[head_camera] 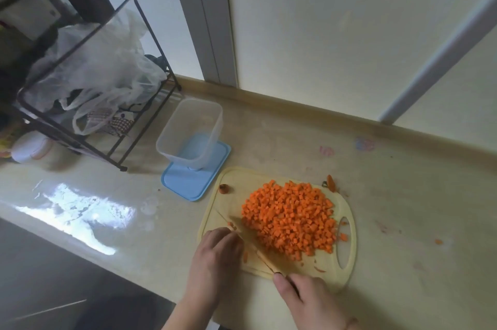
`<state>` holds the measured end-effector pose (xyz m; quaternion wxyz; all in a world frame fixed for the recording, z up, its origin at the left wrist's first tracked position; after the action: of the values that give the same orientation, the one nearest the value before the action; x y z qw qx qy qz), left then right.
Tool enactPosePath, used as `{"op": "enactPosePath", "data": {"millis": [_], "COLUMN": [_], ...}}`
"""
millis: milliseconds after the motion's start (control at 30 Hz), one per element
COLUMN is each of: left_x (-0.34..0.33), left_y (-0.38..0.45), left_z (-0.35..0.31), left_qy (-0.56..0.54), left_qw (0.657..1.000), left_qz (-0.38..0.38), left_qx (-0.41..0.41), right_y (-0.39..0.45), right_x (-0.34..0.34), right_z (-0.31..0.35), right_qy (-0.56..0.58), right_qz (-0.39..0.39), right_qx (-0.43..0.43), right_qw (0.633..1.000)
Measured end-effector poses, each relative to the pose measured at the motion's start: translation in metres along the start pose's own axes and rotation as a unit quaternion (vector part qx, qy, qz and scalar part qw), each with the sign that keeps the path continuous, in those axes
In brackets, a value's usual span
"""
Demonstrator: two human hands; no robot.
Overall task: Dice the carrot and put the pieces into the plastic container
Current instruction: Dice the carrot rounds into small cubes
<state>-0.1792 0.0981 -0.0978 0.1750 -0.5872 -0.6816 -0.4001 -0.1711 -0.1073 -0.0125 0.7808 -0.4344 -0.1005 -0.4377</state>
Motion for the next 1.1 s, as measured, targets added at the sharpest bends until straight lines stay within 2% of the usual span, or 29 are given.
{"op": "enactPosePath", "data": {"millis": [133,367,633,833,1100], "left_x": [-0.004,-0.003,0.003,0.006,0.001], "left_y": [0.001,0.000,0.004,-0.001,-0.007], "left_z": [-0.004,0.000,-0.001,0.006,0.009], "left_qy": [-0.002,-0.016,0.014,0.018,0.034], "left_qw": [0.998,0.999,0.996,0.996,0.997], "left_qz": [-0.039,-0.040,0.006,0.022,0.000], "left_qx": [0.038,-0.007,-0.085,-0.090,-0.076], "right_y": [0.003,0.003,0.004,0.014,0.020], "right_x": [-0.002,-0.005,-0.010,-0.022,-0.008], "right_z": [-0.004,-0.010,-0.014,-0.017,-0.016], "right_qy": [-0.019,-0.009,-0.025,-0.030,0.007], "right_qz": [-0.009,0.010,-0.006,-0.017,-0.024], "right_qx": [-0.019,-0.020,0.002,0.032,0.018], "right_qw": [1.000,1.000,1.000,0.999,1.000]}}
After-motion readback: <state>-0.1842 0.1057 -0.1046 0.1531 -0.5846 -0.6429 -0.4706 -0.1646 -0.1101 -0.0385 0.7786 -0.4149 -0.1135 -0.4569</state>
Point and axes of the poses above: each hand's wrist, its own y-axis towards the middle knuckle, its own x-axis out of the back of the hand, z = x × y, the point moved 2 cm from there along y, towards the middle knuckle, and after that the axes turned 5 degrees about -x, right-handed, at the moved point
